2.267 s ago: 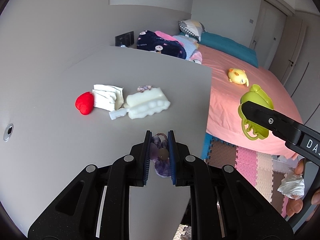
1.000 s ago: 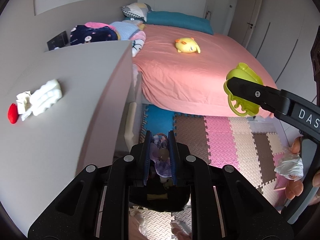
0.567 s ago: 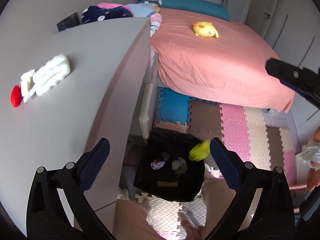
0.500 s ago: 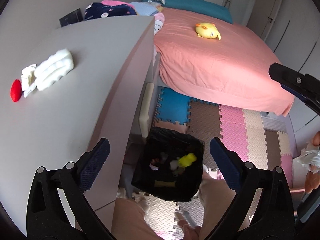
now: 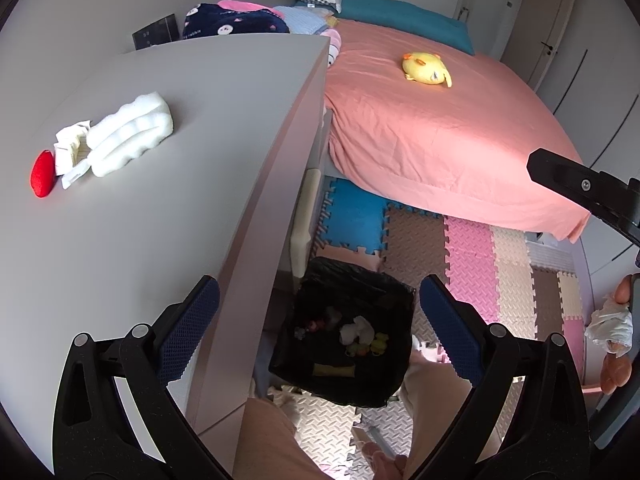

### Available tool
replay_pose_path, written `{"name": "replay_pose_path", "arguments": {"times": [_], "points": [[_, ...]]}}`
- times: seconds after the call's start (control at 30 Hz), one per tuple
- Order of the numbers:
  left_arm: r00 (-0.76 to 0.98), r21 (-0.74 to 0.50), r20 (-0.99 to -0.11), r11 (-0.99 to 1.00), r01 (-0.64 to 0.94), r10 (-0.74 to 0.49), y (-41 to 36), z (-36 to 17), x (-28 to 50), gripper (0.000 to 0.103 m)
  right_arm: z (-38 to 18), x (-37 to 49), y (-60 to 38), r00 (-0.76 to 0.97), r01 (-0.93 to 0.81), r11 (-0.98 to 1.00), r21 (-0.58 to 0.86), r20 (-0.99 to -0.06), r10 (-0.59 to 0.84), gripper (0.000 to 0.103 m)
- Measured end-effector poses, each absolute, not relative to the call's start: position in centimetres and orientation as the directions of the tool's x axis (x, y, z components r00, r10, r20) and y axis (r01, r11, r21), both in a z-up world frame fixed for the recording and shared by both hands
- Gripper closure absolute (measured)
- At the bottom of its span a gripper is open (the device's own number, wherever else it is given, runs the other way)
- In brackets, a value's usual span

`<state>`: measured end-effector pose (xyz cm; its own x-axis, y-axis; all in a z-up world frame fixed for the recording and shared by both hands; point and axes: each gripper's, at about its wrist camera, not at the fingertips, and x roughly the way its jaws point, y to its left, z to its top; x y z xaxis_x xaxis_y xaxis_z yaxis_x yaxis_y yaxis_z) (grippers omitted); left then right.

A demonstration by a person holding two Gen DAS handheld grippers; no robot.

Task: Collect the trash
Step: 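Move both open tools back over the desk toward the red heart and foam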

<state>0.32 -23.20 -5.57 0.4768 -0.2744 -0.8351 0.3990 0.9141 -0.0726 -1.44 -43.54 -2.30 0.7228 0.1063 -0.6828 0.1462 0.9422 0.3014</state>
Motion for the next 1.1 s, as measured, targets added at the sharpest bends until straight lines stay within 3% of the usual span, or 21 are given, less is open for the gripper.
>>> {"name": "replay_pose_path", "arguments": {"times": [1.1], "points": [[0.548,-0.043,-0.82,0.972,0.233,-0.167,-12.1,-3.4,3.6,0.006,-2.1,5.6,-33.0,0.665,-0.051,0.946,0.319,-0.696,0.27,0.024]]}}
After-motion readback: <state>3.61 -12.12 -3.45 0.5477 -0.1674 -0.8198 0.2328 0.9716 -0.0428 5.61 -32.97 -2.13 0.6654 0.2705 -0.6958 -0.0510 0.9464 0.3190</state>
